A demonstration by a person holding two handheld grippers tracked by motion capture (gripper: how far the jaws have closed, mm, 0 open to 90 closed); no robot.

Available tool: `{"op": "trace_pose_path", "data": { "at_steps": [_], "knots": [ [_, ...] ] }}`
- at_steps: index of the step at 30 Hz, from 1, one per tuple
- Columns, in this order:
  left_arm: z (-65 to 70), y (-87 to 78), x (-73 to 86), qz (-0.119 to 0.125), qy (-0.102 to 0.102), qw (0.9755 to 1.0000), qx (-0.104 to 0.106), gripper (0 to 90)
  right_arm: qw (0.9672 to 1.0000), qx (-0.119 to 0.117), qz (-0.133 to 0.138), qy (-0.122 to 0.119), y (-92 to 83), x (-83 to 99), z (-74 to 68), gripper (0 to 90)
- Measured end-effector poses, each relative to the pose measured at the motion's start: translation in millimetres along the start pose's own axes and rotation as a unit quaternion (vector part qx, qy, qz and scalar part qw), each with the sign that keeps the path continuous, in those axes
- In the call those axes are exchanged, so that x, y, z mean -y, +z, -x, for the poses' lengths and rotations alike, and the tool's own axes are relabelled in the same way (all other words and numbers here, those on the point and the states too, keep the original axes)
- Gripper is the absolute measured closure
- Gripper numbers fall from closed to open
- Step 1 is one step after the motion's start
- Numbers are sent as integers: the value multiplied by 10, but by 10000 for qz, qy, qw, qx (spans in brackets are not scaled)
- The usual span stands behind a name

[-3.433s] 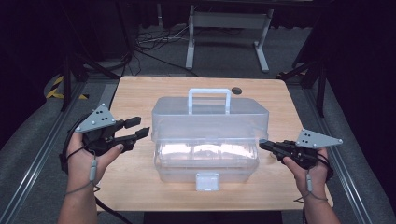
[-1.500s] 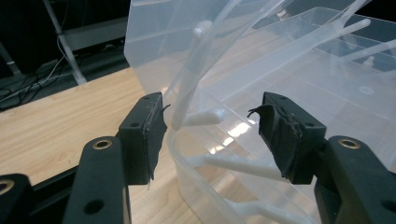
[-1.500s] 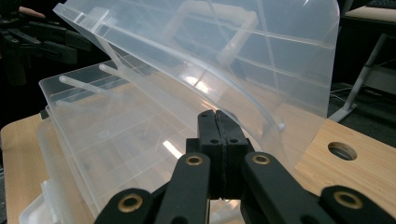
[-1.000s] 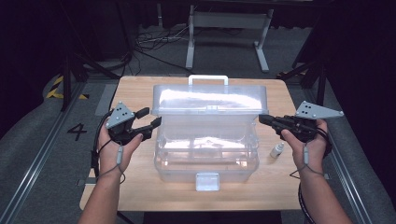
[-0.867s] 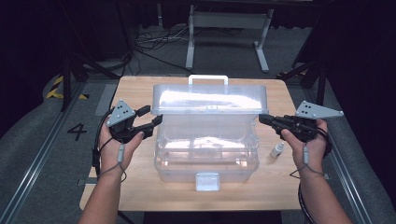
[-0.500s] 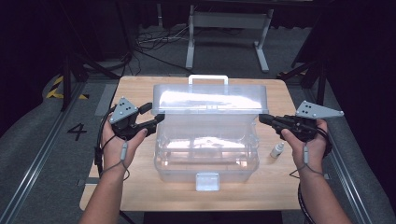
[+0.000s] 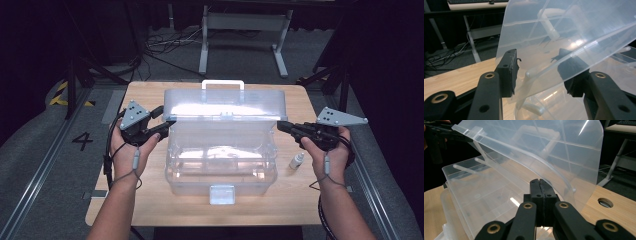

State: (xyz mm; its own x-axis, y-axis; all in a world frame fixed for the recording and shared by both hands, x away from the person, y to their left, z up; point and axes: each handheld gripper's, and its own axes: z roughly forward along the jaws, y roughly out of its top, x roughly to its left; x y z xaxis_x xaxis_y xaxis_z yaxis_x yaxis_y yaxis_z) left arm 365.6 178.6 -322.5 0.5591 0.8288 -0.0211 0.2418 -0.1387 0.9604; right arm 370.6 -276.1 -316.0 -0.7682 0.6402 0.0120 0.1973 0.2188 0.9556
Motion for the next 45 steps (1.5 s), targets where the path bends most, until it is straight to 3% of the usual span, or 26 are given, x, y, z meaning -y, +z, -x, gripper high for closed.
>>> {"op": "trace_pose_path", "data": {
  "at_steps": [11, 21, 30, 36, 40, 45],
  "knots": [
    [-8, 95, 14, 61, 4, 9995, -302, 581, 10000, -10, 74, 13, -21, -15, -7, 900],
    [-29, 142, 15, 88, -135, 9996, -218, 532, 10000, -16, 60, 16, -25, -18, -2, 900],
    [2, 193, 10, 242, 22, 9986, -473, 524, 10000, -21, 53, 5, -23, -20, -13, 900],
    [1, 210, 1, 231, -67, 9985, -491, 521, 10000, -54, 23, -25, -75, -9, -47, 888],
    [27, 218, 2, 273, 30, 9971, -707, 552, 10000, -75, -16, -9, -91, 23, -46, 872],
    [57, 224, 12, 318, 75, 9946, -985, 657, 9999, -83, -49, 36, -105, 80, -39, 865]
  ]
}}
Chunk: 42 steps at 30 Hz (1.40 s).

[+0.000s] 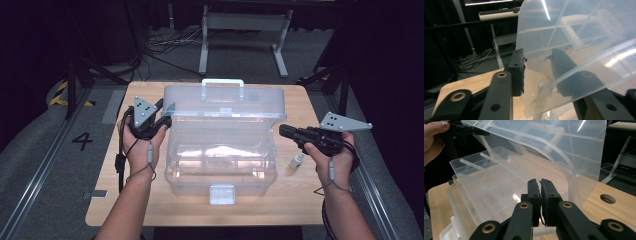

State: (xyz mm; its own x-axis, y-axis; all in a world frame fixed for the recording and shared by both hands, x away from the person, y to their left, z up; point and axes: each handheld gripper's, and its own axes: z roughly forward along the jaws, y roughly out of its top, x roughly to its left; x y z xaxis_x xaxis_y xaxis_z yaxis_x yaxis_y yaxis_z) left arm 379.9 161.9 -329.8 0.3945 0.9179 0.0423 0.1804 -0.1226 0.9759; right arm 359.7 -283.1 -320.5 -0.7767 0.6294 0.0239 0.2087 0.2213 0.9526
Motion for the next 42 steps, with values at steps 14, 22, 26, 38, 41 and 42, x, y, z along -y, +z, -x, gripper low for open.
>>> {"op": "trace_pose_path", "data": {
  "at_steps": [14, 22, 26, 38, 41, 42],
  "knots": [
    [-18, 25, -71, 336, -124, 9993, 123, 599, 9990, -225, -299, -246, -77, 115, -115, 837],
    [9, 37, -111, 368, 39, 9992, -114, 650, 9985, -326, -358, -270, -110, 191, -155, 834],
    [-9, 56, -124, 357, 7, 9993, -107, 650, 9984, -343, -376, -249, -118, 228, -160, 824],
    [11, 101, -158, 348, 78, 9990, -264, 661, 9979, -396, -451, -233, -127, 289, -172, 818],
    [-7, 129, -159, 333, 78, 9990, -293, 683, 9976, -413, -504, -252, -132, 296, -186, 818],
    [-17, 139, -160, 336, 76, 9990, -281, 688, 9972, -448, -536, -255, -133, 298, -191, 818]
  ]
}}
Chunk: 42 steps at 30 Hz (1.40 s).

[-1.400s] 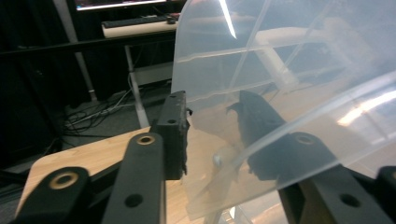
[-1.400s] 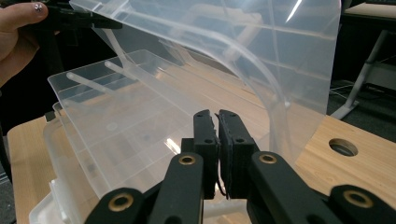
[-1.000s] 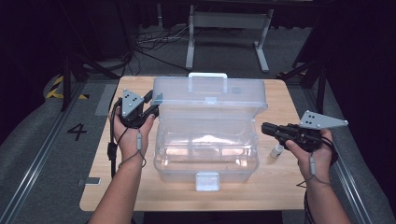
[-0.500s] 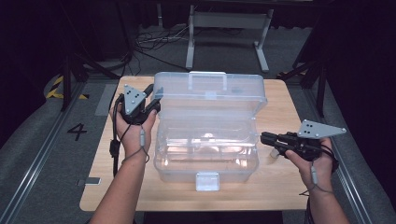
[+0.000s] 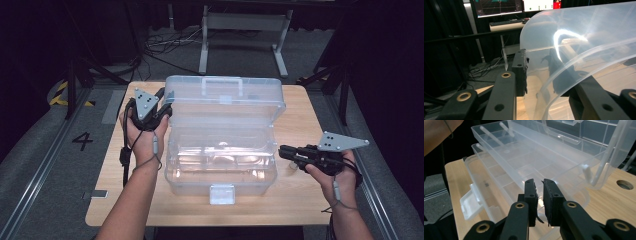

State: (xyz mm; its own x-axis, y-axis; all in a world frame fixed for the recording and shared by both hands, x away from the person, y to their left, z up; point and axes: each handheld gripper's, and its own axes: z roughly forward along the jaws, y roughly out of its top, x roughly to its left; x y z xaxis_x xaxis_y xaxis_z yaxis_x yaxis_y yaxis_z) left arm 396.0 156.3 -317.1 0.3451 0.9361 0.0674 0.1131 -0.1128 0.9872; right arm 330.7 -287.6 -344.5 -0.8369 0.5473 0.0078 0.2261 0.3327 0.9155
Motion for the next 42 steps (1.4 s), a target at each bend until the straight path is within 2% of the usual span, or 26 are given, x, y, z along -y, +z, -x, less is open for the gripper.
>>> {"op": "trace_pose_path", "data": {
  "at_steps": [5, 12, 19, 20, 22, 23, 25, 30, 34, 38, 42],
  "knots": [
    [-47, 64, -3, -33, -35, 10000, 28, 711, 9996, -123, -221, -109, -1, 3, -44, 800],
    [-110, 172, -17, -19, -243, 9996, 126, 713, 9982, -272, -488, -223, 5, 51, -117, 781],
    [-131, 236, -29, -29, -167, 9998, 73, 727, 9964, -475, -635, -294, 19, 113, -168, 756],
    [-140, 254, -23, -18, -151, 9999, 55, 731, 9956, -585, -678, -287, 35, 131, -187, 710],
    [-141, 265, -25, -31, -131, 9999, 33, 735, 9951, -644, -696, -296, 43, 138, -194, 706],
    [-142, 271, -29, -50, -113, 9999, 33, 738, 9936, -786, -741, -329, 60, 150, -212, 710],
    [-148, 291, -38, -88, -118, 9999, 18, 741, 9917, -905, -827, -394, 87, 160, -244, 717],
    [-167, 331, -49, -130, -131, 9998, 39, 743, 9827, -1274, -1177, -649, 204, 169, -315, 724],
    [-174, 354, -62, -179, -140, 9997, 47, 744, 9742, -1359, -1534, -944, 354, 174, -346, 706],
    [-184, 369, -72, -218, -120, 9997, 56, 744, 9672, -1444, -1746, -1151, 484, 180, -351, 689],
    [-184, 377, -73, -223, -165, 9996, 50, 744, 9649, -1467, -1838, -1166, 573, 208, -349, 689]
  ]
}}
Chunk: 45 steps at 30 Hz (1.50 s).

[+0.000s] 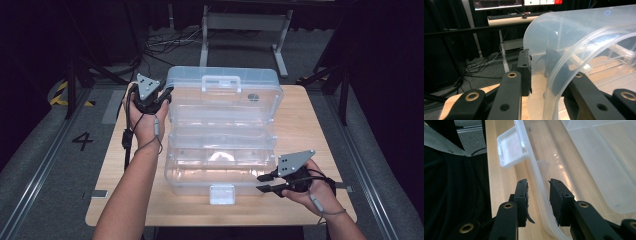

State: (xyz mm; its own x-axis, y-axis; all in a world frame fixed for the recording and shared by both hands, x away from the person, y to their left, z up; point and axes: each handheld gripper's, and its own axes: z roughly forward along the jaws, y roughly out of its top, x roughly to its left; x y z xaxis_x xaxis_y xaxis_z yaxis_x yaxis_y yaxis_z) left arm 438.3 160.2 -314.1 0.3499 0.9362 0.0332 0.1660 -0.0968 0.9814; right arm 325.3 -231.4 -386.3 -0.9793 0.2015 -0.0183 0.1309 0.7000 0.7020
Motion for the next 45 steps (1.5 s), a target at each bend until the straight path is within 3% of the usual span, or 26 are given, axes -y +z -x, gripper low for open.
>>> {"op": "trace_pose_path", "data": {
  "at_steps": [13, 21, 30, 33, 38, 45],
  "knots": [
    [7, 7, -4, -20, -46, 10000, -23, 744, 9999, -13, -129, 56, 156, 41, 53, 795],
    [-5, 67, -16, -19, -139, 9999, -53, 749, 9998, -62, -168, 64, 160, 34, 63, 803],
    [-4, 108, -81, 156, 22, 9998, -114, 748, 9999, -57, -125, 39, 159, 47, 63, 802],
    [-30, 168, -79, -26, 373, 9991, -182, 824, 9999, -62, -109, 38, 159, 50, 65, 803],
    [-55, 250, -130, -261, 579, 9978, -206, 847, 9999, -76, -96, 50, 161, 53, 66, 803],
    [-104, 344, -75, -163, 556, 9981, -188, 847, 9998, -138, -89, 60, 166, 53, 86, 805]
  ]
}}
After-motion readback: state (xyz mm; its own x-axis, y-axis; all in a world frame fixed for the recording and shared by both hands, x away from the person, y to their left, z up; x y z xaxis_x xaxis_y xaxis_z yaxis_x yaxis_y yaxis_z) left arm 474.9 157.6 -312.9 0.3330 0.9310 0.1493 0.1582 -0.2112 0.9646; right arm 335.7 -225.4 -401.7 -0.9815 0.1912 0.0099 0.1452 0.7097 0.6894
